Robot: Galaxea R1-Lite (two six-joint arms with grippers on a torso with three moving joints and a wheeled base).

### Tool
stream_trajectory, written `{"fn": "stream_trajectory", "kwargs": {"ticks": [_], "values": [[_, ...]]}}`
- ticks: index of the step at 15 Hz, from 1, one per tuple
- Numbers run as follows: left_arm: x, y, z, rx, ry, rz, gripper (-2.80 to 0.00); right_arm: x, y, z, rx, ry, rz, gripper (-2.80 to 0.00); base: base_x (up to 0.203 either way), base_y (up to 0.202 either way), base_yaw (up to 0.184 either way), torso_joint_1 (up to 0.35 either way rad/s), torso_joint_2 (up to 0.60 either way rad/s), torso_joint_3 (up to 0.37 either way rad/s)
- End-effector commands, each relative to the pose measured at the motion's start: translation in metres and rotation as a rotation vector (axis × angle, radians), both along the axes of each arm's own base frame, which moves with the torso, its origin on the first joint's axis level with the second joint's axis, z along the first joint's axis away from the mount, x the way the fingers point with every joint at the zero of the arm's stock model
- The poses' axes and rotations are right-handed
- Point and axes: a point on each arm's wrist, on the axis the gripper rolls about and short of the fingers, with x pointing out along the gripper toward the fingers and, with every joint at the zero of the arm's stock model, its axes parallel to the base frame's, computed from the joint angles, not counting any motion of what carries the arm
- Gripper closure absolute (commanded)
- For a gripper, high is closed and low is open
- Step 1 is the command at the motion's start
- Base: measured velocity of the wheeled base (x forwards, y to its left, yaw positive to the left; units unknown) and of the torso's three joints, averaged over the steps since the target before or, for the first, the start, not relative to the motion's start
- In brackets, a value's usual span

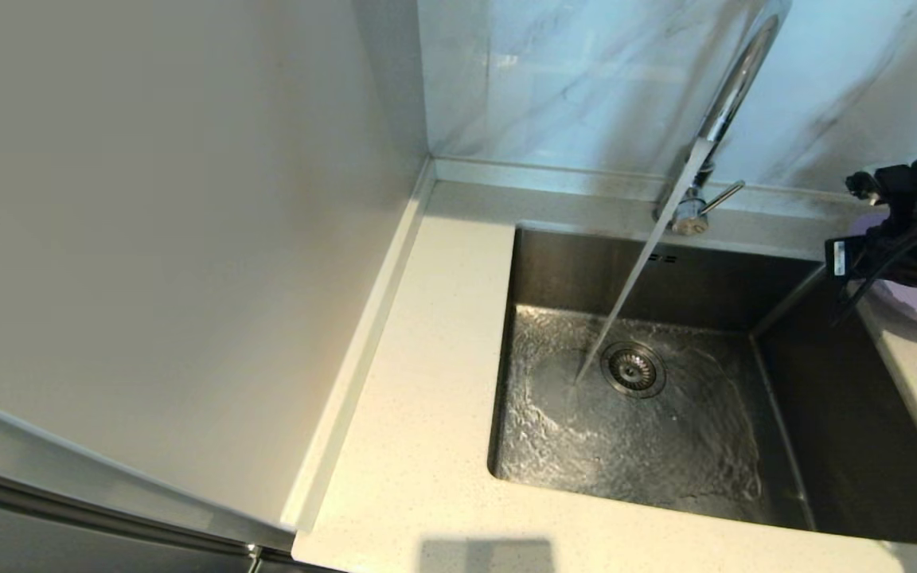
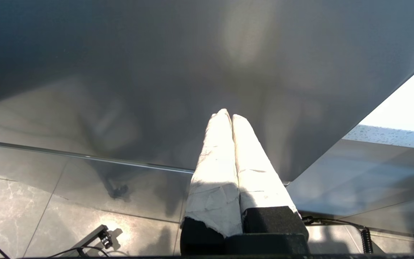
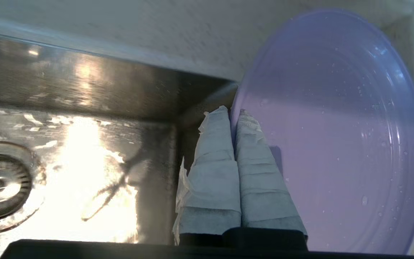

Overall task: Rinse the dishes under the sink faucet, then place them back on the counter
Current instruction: Pick up the plate, then rinse the plate

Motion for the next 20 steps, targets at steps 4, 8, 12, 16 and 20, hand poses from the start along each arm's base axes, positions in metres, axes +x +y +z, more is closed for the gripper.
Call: {"fn": "stream_trajectory", "kwargs": {"ticks": [4,8,12,16,20], "values": [[0.0,0.0,0.0,0.0,0.0,0.0,0.0,-0.04,0.02,0.017,0.028,-0.021,0.156,0.0,0.0,0.0,0.0,0.0,0.0,0.0],[0.0,0.0,0.0,0.0,0.0,0.0,0.0,-0.088,0.038,0.02,0.107,-0.015,0.427,0.0,0.0,0.0,0.0,0.0,0.0,0.0],[0.0,0.0,0.0,0.0,0.0,0.0,0.0,-0.132,0.058,0.024,0.168,-0.047,0.696,0.0,0.0,0.0,0.0,0.0,0.0,0.0],[0.0,0.0,0.0,0.0,0.0,0.0,0.0,-0.153,0.086,0.027,0.198,-0.048,0.844,0.0,0.0,0.0,0.0,0.0,0.0,0.0],[0.0,0.0,0.0,0.0,0.0,0.0,0.0,-0.166,0.11,0.028,0.348,-0.012,0.922,0.0,0.0,0.0,0.0,0.0,0.0,0.0]]}}
